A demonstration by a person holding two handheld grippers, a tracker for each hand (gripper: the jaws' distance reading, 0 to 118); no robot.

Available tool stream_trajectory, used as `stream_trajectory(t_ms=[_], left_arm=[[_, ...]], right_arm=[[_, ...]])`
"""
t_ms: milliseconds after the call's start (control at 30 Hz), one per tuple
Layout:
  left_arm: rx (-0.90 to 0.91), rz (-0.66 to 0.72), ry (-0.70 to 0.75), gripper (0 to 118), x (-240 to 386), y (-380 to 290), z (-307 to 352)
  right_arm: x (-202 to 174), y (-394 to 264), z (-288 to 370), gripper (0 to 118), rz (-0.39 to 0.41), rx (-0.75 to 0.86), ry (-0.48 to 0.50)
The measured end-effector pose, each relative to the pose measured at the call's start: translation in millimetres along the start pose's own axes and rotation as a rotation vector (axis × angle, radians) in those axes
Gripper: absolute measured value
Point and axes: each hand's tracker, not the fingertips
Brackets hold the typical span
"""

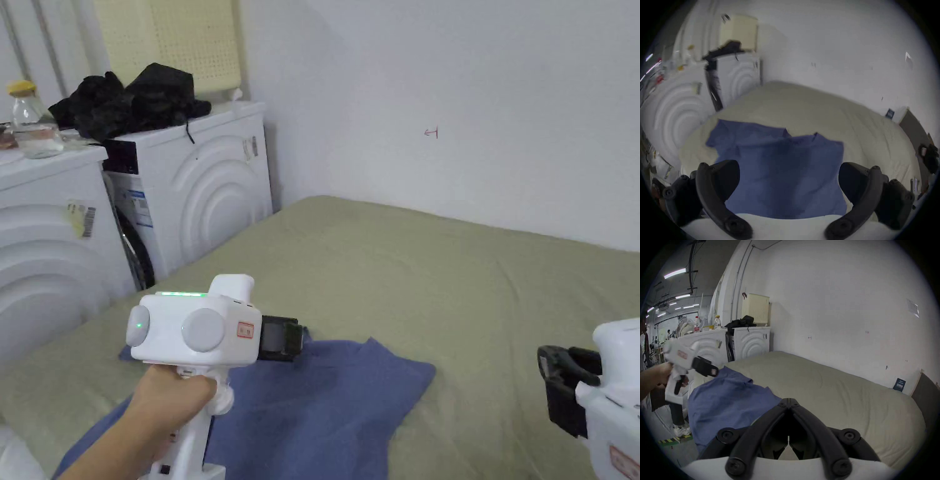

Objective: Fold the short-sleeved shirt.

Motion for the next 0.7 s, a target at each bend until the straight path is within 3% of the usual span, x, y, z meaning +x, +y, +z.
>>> stream_trajectory(t_ms=[167, 300, 400, 467, 500, 533, 600, 700], left_arm=[[-0.166, 0.003, -0.06, 118, 8, -20, -93], [-0.258, -0.003, -0.14, 118, 43, -48, -117], [-0.375, -0.064, 0.043, 118, 48, -64, -136], [-0.348, -0.027, 0.029, 112, 43, -68, -144], [-0.293, -0.013, 0.02, 95, 43, -67, -137], [-0.301, -0.016, -0.005, 69, 43, -60, -130], [-0.293, -0.017, -0.022, 5, 44, -47, -118], [-0.281, 0.057, -0.117, 5, 37, -26, -110]], right_arm=[[12, -31, -6, 0, -0.004, -0.075, -0.004], [16, -47, -13, 0, -0.011, -0.128, -0.003], [18, -53, -13, 0, -0.021, -0.138, -0.001], [20, -55, -9, 0, -0.014, -0.143, -0.005], [21, -56, -6, 0, -0.011, -0.142, -0.006], [23, -56, -3, 0, -0.006, -0.141, -0.01], [31, -55, 1, 0, -0.011, -0.144, -0.018], [45, -54, 16, 0, -0.009, -0.128, -0.061]])
